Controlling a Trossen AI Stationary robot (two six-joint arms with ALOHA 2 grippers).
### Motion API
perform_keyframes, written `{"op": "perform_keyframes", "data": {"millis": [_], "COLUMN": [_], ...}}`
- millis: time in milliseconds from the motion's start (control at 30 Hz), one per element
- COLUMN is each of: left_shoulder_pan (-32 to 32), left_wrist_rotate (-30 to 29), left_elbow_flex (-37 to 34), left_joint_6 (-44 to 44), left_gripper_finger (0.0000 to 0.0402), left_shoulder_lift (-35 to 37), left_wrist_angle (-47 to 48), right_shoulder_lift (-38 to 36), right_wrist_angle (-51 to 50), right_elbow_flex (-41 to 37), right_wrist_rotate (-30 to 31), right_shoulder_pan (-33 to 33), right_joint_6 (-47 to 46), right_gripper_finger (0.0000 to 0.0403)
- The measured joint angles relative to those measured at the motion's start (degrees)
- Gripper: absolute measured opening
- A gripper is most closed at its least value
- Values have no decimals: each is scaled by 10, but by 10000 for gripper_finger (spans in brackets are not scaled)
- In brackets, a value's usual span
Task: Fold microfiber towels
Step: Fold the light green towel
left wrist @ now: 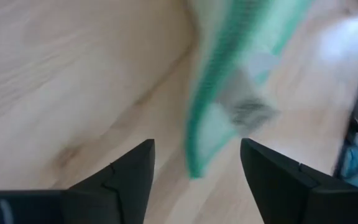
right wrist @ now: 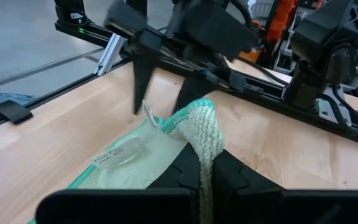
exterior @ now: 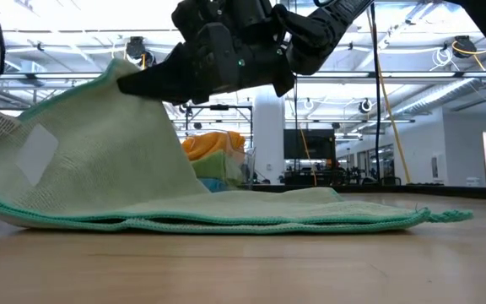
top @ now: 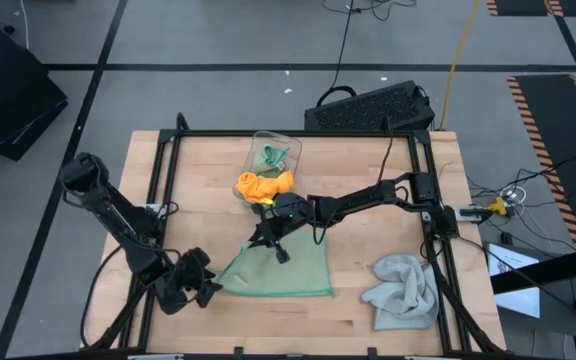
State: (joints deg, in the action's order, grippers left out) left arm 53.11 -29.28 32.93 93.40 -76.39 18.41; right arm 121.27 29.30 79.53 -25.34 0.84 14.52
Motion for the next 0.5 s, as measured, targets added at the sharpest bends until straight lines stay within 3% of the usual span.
{"op": "perform_keyframes", "data": {"millis": [133,500], "left_shoulder_pan": [12,6], "left_wrist_rotate": [-6,-28], "left_elbow_flex": [0,0], "left_joint_6": [66,55], "left_gripper_finger": [237,236], "left_shoulder_lift": [1,-24], "left_wrist_angle": [26,-24], "right_shoulder_lift": [0,0], "right_wrist_angle": [0,0], "right_elbow_flex": [0,0], "right_wrist_rotate": [0,0], "right_shoulder_pan": [0,0], "right_joint_6": [1,4], "right_gripper_finger": [4,4]}}
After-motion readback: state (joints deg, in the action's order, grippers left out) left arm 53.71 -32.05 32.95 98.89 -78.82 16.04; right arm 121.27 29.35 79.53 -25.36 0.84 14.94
